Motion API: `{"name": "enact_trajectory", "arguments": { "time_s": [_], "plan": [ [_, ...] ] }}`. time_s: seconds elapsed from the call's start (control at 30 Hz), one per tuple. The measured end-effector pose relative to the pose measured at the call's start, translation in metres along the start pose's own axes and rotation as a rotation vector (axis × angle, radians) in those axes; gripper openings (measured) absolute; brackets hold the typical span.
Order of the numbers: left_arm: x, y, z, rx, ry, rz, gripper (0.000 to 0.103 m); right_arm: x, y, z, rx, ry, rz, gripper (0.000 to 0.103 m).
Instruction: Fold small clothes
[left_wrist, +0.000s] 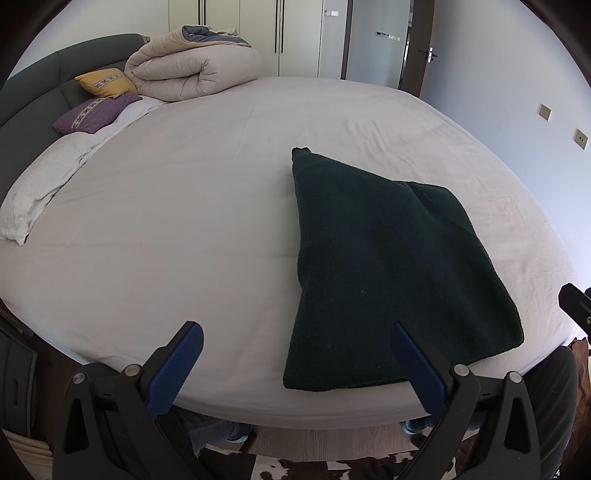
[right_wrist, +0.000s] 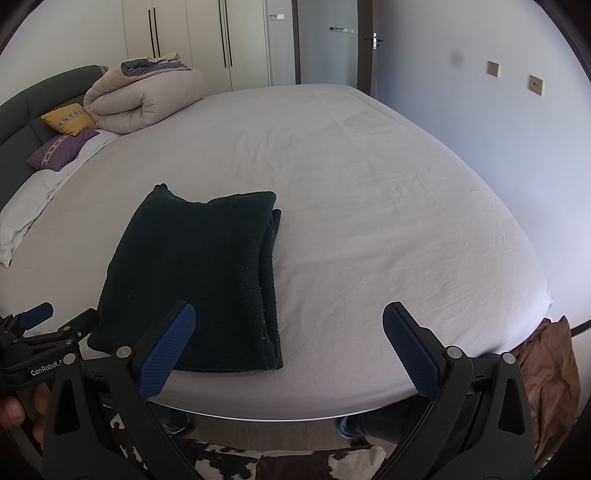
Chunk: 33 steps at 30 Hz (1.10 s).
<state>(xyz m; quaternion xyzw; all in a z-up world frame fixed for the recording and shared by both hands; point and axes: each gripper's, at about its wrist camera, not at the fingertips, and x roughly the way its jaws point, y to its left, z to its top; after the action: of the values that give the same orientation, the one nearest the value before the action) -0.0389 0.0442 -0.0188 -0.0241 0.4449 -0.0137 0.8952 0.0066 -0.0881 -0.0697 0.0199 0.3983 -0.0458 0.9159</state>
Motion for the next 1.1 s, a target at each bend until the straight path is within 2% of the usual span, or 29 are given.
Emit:
{"name": "enact_trajectory", "arguments": {
  "time_s": [1.1],
  "plan": [
    [0.0040,0.0051,0.0000,0.001,0.008,0.001,0.103,0.0004,-0.0001,-0.0005,0.003,0.006,0.000,0.103]
  ]
}}
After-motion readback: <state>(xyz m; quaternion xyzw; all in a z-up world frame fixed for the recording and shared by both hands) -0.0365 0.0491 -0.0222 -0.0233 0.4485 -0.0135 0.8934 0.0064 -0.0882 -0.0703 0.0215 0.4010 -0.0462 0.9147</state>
